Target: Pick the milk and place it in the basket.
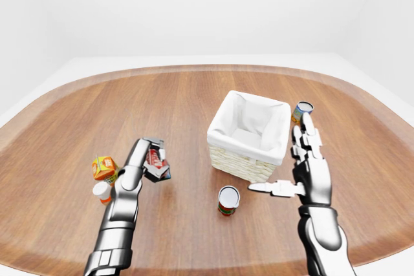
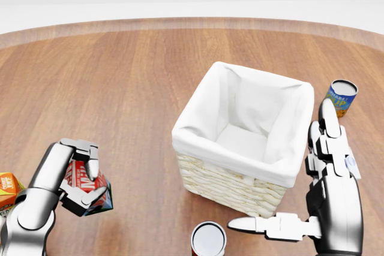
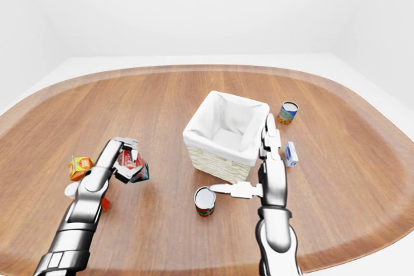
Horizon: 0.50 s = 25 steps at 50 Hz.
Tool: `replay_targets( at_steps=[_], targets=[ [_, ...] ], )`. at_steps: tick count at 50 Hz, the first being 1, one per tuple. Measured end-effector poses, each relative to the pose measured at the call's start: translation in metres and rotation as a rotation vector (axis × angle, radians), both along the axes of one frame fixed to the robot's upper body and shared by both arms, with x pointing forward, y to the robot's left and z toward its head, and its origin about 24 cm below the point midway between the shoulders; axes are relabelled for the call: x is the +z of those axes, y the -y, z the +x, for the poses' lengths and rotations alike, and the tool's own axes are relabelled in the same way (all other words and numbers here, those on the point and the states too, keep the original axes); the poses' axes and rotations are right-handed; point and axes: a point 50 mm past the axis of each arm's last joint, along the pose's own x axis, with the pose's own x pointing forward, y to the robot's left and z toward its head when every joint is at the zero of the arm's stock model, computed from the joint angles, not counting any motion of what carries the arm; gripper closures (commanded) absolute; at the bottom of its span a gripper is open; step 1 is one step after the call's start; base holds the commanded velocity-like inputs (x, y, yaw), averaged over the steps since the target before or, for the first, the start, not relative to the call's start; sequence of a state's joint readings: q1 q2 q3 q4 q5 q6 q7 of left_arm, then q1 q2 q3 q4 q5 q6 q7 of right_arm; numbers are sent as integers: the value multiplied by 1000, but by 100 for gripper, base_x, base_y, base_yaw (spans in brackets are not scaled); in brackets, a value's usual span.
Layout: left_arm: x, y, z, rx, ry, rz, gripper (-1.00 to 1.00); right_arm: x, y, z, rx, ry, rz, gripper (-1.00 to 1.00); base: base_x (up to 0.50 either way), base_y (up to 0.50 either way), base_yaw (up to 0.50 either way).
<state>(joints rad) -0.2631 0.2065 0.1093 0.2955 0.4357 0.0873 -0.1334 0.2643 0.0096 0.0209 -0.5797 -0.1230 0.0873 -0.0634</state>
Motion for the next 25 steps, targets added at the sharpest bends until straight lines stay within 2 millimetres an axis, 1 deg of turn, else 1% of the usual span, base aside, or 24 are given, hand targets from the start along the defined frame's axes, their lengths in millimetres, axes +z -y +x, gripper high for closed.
replay_targets(
  at_steps=[6, 25],
  targets=[
    [19, 5, 2, -43, 61, 36, 100, -1, 0, 0, 2, -3, 0, -100, 0, 0, 0],
    [51, 14, 14, -121, 136, 124, 100, 0, -1, -1, 5, -2, -1, -100, 0, 0, 0]
  ],
)
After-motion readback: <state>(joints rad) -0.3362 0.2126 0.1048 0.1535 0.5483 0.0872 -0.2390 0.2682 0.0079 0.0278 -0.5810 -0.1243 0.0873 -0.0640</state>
